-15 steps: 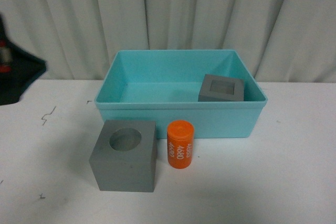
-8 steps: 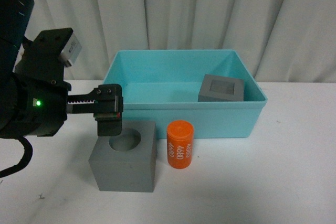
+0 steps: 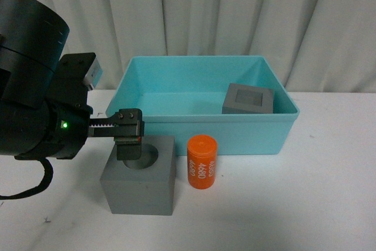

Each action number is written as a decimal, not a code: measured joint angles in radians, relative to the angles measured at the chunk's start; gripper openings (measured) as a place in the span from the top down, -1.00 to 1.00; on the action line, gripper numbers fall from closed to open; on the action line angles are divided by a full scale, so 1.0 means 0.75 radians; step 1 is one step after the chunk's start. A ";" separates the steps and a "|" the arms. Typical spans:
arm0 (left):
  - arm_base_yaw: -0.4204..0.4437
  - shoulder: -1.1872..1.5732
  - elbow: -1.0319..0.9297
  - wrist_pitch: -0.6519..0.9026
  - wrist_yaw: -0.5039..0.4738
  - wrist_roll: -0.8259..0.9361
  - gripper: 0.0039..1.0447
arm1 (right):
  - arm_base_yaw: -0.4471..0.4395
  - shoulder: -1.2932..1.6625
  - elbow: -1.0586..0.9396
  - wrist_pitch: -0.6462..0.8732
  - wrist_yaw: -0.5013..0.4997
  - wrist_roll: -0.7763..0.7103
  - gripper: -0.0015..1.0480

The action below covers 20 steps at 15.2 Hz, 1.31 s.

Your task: Place gray and orange parts in blue box

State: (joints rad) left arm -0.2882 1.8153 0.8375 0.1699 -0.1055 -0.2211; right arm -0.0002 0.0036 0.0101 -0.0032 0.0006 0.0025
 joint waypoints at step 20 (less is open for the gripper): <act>-0.042 -0.420 0.118 -0.361 -0.033 0.347 0.65 | 0.000 0.000 0.000 0.000 0.000 0.000 -0.87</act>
State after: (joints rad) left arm -0.3195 1.5005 0.9260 -0.1009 -0.1299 0.0391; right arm -0.0002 0.0036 0.0101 -0.0032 0.0006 0.0025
